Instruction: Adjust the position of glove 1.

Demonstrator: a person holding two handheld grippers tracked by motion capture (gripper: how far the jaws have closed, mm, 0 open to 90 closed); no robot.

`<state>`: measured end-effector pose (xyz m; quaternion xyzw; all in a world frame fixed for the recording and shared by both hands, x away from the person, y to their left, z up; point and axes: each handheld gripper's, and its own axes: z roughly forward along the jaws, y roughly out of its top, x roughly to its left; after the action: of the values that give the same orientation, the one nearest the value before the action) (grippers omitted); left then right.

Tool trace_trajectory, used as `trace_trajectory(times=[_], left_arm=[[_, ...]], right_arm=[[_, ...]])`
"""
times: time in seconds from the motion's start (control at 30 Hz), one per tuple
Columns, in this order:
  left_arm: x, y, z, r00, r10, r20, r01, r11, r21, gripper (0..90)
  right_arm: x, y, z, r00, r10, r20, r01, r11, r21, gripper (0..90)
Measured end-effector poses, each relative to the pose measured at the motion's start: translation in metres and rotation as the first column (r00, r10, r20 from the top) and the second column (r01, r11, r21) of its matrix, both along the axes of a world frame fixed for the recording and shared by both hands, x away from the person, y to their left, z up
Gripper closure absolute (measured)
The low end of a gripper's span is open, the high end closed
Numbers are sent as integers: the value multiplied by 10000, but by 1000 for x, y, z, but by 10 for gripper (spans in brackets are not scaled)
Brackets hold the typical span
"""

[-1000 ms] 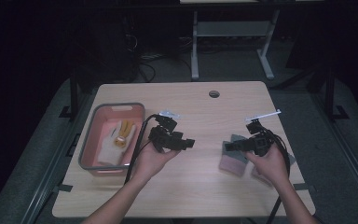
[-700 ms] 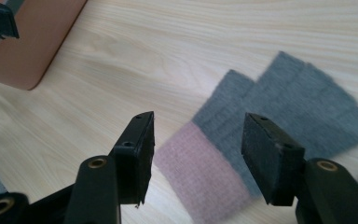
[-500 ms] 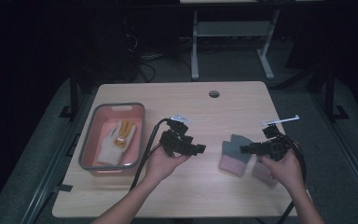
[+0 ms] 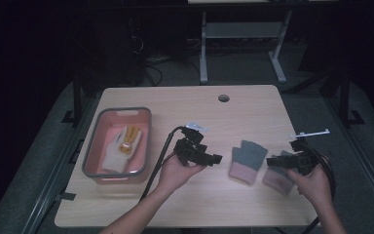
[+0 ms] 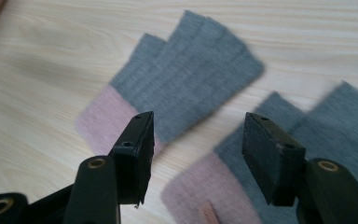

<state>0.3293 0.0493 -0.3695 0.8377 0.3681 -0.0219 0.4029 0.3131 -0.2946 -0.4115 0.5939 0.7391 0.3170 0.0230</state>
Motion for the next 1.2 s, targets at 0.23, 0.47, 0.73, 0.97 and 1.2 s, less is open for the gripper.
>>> trace_trajectory(times=[0.23, 0.47, 0.73, 0.97, 1.2], left_arm=[[-3, -3, -3, 9999, -108, -22, 108, 9999, -20, 286], [-5, -5, -4, 9998, -165, -116, 162, 9997, -202, 285], [-7, -10, -8, 9992, -325, -223, 322, 9993, -175, 285], [-5, -11, -12, 9990, -207, -404, 195, 9993, -306, 285], [-2, -15, -18, 9978, -223, -618, 202, 9992, -342, 289]], right_arm=[[-5, -14, -15, 9991, -391, -158, 386, 9988, -316, 436], [-8, -23, -23, 9975, -596, -380, 572, 9964, -620, 443], [-9, -25, -31, 9955, -808, -491, 730, 9868, -1447, 451], [-10, -21, -34, 9966, -718, -400, 634, 9812, -1821, 457], [-7, -15, -34, 9969, -611, -501, 475, 9701, -2380, 480]])
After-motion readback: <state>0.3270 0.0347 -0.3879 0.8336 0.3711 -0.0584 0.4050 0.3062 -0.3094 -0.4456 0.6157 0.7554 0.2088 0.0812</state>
